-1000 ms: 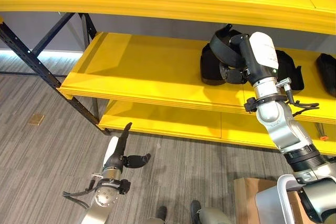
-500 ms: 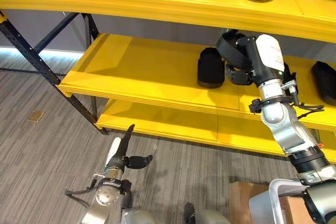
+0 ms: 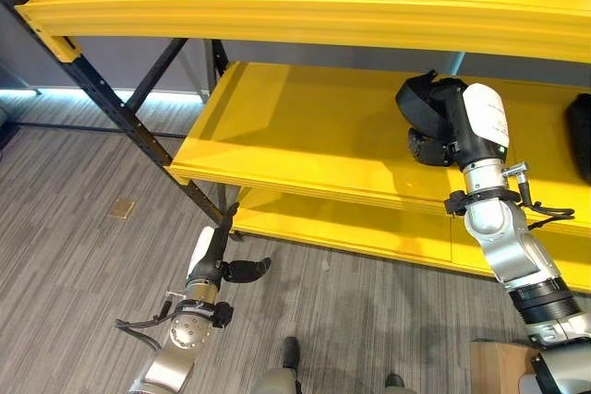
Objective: Move parts from the plastic box to the shelf.
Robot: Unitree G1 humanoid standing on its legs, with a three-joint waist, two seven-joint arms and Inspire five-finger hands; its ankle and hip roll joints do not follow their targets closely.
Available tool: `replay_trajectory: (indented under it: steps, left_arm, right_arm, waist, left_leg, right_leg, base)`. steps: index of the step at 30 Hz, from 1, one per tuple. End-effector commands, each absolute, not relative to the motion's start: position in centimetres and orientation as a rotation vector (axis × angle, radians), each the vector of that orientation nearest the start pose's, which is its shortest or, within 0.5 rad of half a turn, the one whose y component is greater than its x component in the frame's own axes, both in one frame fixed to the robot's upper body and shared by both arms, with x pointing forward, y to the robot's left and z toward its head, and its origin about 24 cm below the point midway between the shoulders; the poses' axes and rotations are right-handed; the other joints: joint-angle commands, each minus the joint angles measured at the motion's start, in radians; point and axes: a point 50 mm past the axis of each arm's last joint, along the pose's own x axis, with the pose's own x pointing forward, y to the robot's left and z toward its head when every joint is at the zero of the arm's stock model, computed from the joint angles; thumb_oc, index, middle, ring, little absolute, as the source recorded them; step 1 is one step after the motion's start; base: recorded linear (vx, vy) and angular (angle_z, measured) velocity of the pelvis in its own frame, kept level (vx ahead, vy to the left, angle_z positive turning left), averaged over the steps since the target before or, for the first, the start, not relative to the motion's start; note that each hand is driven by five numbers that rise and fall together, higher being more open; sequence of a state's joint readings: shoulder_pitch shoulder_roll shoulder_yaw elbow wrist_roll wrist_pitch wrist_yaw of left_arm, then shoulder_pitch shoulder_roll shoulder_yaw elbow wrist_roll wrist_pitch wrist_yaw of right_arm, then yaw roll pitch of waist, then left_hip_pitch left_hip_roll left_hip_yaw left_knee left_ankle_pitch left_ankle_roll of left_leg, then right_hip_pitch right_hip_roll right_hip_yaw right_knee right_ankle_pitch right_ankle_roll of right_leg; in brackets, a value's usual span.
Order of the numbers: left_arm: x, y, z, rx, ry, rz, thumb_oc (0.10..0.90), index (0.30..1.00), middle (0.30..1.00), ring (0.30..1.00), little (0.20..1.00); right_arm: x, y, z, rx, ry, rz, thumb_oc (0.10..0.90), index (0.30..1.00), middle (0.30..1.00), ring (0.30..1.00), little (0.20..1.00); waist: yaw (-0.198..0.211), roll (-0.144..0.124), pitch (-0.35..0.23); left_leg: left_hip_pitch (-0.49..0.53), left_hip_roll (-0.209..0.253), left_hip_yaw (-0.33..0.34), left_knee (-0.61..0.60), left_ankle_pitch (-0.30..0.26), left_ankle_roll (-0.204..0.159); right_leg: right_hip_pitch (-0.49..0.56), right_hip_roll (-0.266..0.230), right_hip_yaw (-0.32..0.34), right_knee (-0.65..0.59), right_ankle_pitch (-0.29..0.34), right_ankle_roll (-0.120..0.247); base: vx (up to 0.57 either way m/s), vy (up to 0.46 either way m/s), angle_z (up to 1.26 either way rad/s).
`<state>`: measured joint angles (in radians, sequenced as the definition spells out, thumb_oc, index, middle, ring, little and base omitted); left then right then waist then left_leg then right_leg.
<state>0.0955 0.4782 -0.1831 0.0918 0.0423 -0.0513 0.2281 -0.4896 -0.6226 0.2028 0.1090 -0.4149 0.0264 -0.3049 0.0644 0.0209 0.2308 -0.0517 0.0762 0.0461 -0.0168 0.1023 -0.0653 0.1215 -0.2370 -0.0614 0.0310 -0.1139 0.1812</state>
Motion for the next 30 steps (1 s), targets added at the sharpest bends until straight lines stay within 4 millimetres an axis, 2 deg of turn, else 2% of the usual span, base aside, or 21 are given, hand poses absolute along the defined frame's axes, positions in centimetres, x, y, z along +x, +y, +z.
replay_trajectory:
  steps: [1, 4, 6, 7, 8, 9, 10, 11, 12, 13, 15, 16, 18, 19, 20, 21, 25, 30]
  left_arm:
    - [23.0, 22.4, 5.8, 0.555, -0.104, 0.046, 0.9, 1.0, 1.0, 1.0, 1.0]
    - [23.0, 22.5, 6.0, 0.56, -0.11, 0.049, 0.9, 1.0, 1.0, 1.0, 1.0]
    - [23.1, 22.4, 6.0, 0.563, -0.11, 0.048, 0.9, 1.0, 1.0, 1.0, 1.0]
    - [23.2, 22.3, 6.0, 0.563, -0.109, 0.048, 0.9, 1.0, 1.0, 1.0, 1.0]
    - [23.4, 22.1, 6.1, 0.57, -0.117, 0.036, 0.9, 1.0, 1.0, 1.0, 1.0]
    - [23.4, 22.1, 6.1, 0.57, -0.117, 0.036, 0.9, 1.0, 1.0, 1.0, 1.0]
    - [23.7, 22.0, 6.3, 0.579, -0.127, 0.027, 0.9, 1.0, 1.0, 1.0, 1.0]
    - [23.9, 22.1, 6.5, 0.585, -0.134, 0.032, 0.9, 1.0, 1.0, 1.0, 1.0]
    - [23.9, 22.1, 6.5, 0.585, -0.136, 0.04, 0.9, 1.0, 1.0, 1.0, 1.0]
    - [23.8, 22.3, 6.5, 0.585, -0.135, 0.048, 0.9, 1.0, 1.0, 1.0, 1.0]
    - [23.7, 22.5, 6.6, 0.582, -0.137, 0.06, 0.9, 1.0, 1.0, 1.0, 1.0]
    - [23.6, 22.7, 6.5, 0.574, -0.132, 0.075, 0.9, 1.0, 1.0, 1.0, 1.0]
    - [23.6, 23.0, 6.6, 0.575, -0.132, 0.092, 0.9, 1.0, 1.0, 1.0, 1.0]
    - [23.5, 23.1, 6.3, 0.558, -0.124, 0.107, 0.9, 1.0, 1.0, 1.0, 1.0]
    - [23.5, 23.1, 6.3, 0.559, -0.124, 0.106, 0.9, 1.0, 1.0, 1.0, 1.0]
    - [23.3, 23.0, 5.9, 0.552, -0.107, 0.106, 0.9, 1.0, 1.0, 1.0, 1.0]
    - [22.7, 22.9, 5.2, 0.521, -0.073, 0.11, 0.9, 1.0, 1.0, 1.0, 1.0]
    - [22.5, 22.8, 4.9, 0.521, -0.056, 0.097, 0.9, 1.0, 1.0, 1.0, 1.0]
  right_arm:
    - [31.4, -18.8, 25.6, -0.973, -0.866, -0.341, 0.4, 0.3, 0.3, 0.3, 0.3]
    - [31.4, -18.5, 25.7, -0.959, -0.873, -0.337, 0.4, 0.3, 0.3, 0.3, 0.3]
    - [31.3, -18.5, 25.5, -0.953, -0.871, -0.335, 0.4, 0.3, 0.3, 0.3, 0.3]
    - [31.3, -18.5, 25.4, -0.954, -0.871, -0.336, 0.4, 0.3, 0.3, 0.3, 0.3]
    - [31.2, -18.6, 25.1, -0.957, -0.859, -0.334, 0.4, 0.3, 0.3, 0.3, 0.3]
    - [31.2, -18.6, 25.1, -0.957, -0.859, -0.334, 0.4, 0.3, 0.3, 0.3, 0.3]
    - [31.3, -18.4, 25.4, -0.956, -0.87, -0.327, 0.4, 0.3, 0.3, 0.3, 0.3]
    - [31.7, -17.4, 26.2, -0.946, -0.899, -0.312, 0.4, 0.3, 0.3, 0.3, 0.3]
    - [31.9, -17.1, 26.3, -0.947, -0.907, -0.308, 0.4, 0.3, 0.3, 0.3, 0.3]
    - [32.3, -16.7, 26.6, -0.961, -0.906, -0.296, 0.4, 0.3, 0.3, 0.3, 0.3]
    - [32.5, -16.9, 27.1, -0.966, -0.912, -0.305, 0.4, 0.3, 0.3, 0.3, 0.3]
    - [32.6, -16.4, 28.4, -0.97, -0.945, -0.306, 0.4, 0.3, 0.3, 0.3, 0.3]
    - [32.6, -16.0, 29.2, -0.976, -0.971, -0.303, 0.4, 0.3, 0.3, 0.3, 0.3]
    - [32.6, -16.2, 28.7, -0.993, -0.96, -0.3, 0.4, 0.3, 0.3, 0.3, 0.3]
    - [32.5, -16.2, 28.7, -0.993, -0.959, -0.3, 0.4, 0.3, 0.3, 0.3, 0.3]
    - [32.4, -16.4, 28.4, -1.004, -0.953, -0.294, 0.4, 0.3, 0.3, 0.3, 0.3]
    - [32.2, -16.4, 27.8, -0.995, -0.942, -0.273, 0.4, 0.3, 0.3, 0.3, 0.3]
    - [32.2, -16.1, 27.6, -0.987, -0.937, -0.255, 0.4, 0.3, 0.3, 0.3, 0.3]
  waist:
    - [-0.007, -0.088, -0.133]
    - [0.004, -0.097, -0.127]
    - [0.007, -0.102, -0.122]
    - [0.006, -0.103, -0.123]
    - [0.001, -0.107, -0.126]
    - [0.002, -0.108, -0.129]
    - [-0.008, -0.104, -0.123]
    - [-0.013, -0.081, -0.095]
    - [-0.004, -0.078, -0.09]
    - [0.001, -0.084, -0.09]
    - [-0.012, -0.09, -0.084]
    - [-0.019, -0.105, -0.073]
    - [-0.014, -0.109, -0.055]
    - [-0.017, -0.121, -0.053]
    - [-0.017, -0.121, -0.051]
    - [-0.015, -0.126, -0.06]
    - [-0.027, -0.111, -0.095]
    - [-0.036, -0.102, -0.116]
  left_leg:
    - [-0.157, 0.117, -0.022, 0.249, -0.088, -0.051]
    - [-0.183, 0.1, -0.032, 0.311, -0.133, -0.037]
    - [-0.206, 0.061, -0.046, 0.36, -0.177, -0.013]
    - [-0.208, 0.059, -0.046, 0.364, -0.179, -0.01]
    - [-0.205, 0.027, -0.061, 0.354, -0.182, 0.011]
    - [-0.204, 0.027, -0.061, 0.353, -0.189, 0.009]
    - [-0.193, 0.019, -0.062, 0.347, -0.195, 0.023]
    - [-0.164, 0.024, -0.045, 0.328, -0.198, 0.042]
    - [-0.149, 0.028, -0.025, 0.32, -0.204, 0.043]
    - [-0.122, 0.023, -0.003, 0.302, -0.213, 0.043]
    - [-0.096, 0.019, 0.002, 0.277, -0.211, 0.041]
    - [-0.073, 0.029, 0.005, 0.265, -0.215, 0.031]
    - [-0.059, 0.042, 0.01, 0.278, -0.229, 0.022]
    - [-0.051, 0.051, 0.007, 0.307, -0.24, 0.007]
    - [-0.05, 0.052, 0.006, 0.309, -0.241, 0.006]
    - [-0.041, 0.071, 0.0, 0.309, -0.233, -0.012]
    - [-0.014, 0.113, -0.029, 0.262, -0.205, -0.035]
    - [0.009, 0.127, -0.037, 0.206, -0.186, -0.036]
  right_leg:
    - [0.028, -0.08, -0.003, -0.01, 0.07, 0.025]
    - [0.028, -0.094, -0.003, 0.005, 0.066, 0.033]
    - [0.025, -0.118, -0.004, 0.044, 0.093, 0.039]
    - [0.024, -0.12, -0.005, 0.045, 0.093, 0.04]
    - [-0.014, -0.129, 0.006, 0.117, 0.182, 0.031]
    - [-0.016, -0.129, 0.007, 0.12, 0.176, 0.031]
    - [-0.058, -0.13, 0.024, 0.183, 0.239, 0.016]
    - [-0.149, -0.122, 0.007, 0.28, 0.267, -0.009]
    - [-0.175, -0.135, -0.022, 0.284, 0.266, -0.009]
    - [-0.198, -0.147, -0.067, 0.235, 0.269, -0.008]
    - [-0.195, -0.134, -0.065, 0.181, 0.277, -0.004]
    - [-0.24, -0.121, -0.066, 0.087, 0.28, 0.018]
    - [-0.243, -0.127, -0.072, 0.037, 0.294, 0.028]
    - [-0.216, -0.119, -0.062, 0.022, 0.279, 0.029]
    - [-0.212, -0.119, -0.062, 0.022, 0.278, 0.029]
    - [-0.189, -0.103, -0.069, 0.031, 0.245, 0.026]
    - [-0.146, -0.063, -0.088, 0.028, 0.199, 0.014]
    - [-0.133, -0.042, -0.072, 0.027, 0.177, 0.007]
  base:
    - [0.06, 0.095, -0.01]
    - [0.07, 0.116, -0.1]
    - [0.06, 0.183, -0.04]
    - [0.03, 0.187, 0.07]
    - [0.02, 0.105, 0.13]
    - [0.01, 0.169, 0.21]
    - [-0.06, 0.226, 0.22]
    - [-0.08, 0.267, 0.08]
    - [-0.03, 0.224, -0.08]
    - [0.05, 0.066, -0.29]
    - [0.1, -0.037, -0.57]
    - [0.1, -0.091, -0.67]
    - [0.07, -0.129, -0.35]
    - [0.05, -0.13, -0.15]
    - [0.05, -0.17, 0.05]
    - [0.03, -0.097, 0.24]
    - [0.05, -0.158, 0.23]
    - [0.03, -0.077, 0.0]
